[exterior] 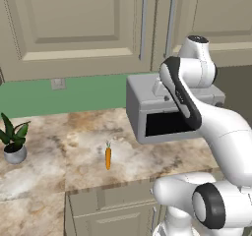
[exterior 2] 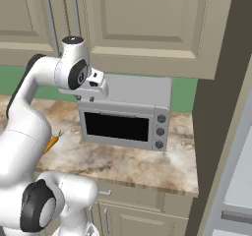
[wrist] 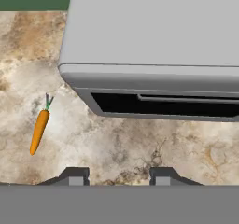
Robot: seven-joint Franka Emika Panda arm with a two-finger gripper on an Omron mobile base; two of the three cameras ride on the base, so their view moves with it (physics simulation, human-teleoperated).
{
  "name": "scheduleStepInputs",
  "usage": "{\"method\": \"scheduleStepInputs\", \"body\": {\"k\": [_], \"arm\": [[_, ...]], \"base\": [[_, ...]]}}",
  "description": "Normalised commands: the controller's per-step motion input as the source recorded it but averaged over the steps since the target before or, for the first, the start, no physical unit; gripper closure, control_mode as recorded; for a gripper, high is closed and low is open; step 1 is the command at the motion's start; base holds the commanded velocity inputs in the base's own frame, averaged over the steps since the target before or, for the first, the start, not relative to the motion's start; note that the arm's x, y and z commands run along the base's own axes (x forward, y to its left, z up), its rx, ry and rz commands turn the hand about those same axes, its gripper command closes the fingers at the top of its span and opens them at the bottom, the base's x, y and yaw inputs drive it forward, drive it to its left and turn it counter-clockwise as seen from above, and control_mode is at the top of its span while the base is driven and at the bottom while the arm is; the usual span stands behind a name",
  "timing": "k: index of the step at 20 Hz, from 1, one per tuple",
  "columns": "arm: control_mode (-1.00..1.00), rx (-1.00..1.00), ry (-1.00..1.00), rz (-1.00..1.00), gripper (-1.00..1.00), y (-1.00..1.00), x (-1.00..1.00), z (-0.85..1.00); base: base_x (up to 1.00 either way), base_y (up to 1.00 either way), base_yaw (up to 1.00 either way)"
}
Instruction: Place the carrot in the correct fridge rack based on whether it is a fruit or vegetable. Finally, close the fridge door.
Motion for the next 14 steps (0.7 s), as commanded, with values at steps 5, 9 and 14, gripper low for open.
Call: {"method": "scheduleStepInputs", "body": {"k": [5, 9, 14], "arm": [[-1.00, -0.02, -0.02, 0.01, -1.00, 0.36, -0.69, -0.11], [-1.00, -0.11, 0.02, 0.04, -1.00, 0.85, -0.67, -0.36], [-1.00, -0.18, 0.21, 0.01, -1.00, 1.00, -0.12, -0.54]], "base": [[0.00, 0.00, 0.00], [0.00, 0.00, 0.00], [0.00, 0.00, 0.00]]}}
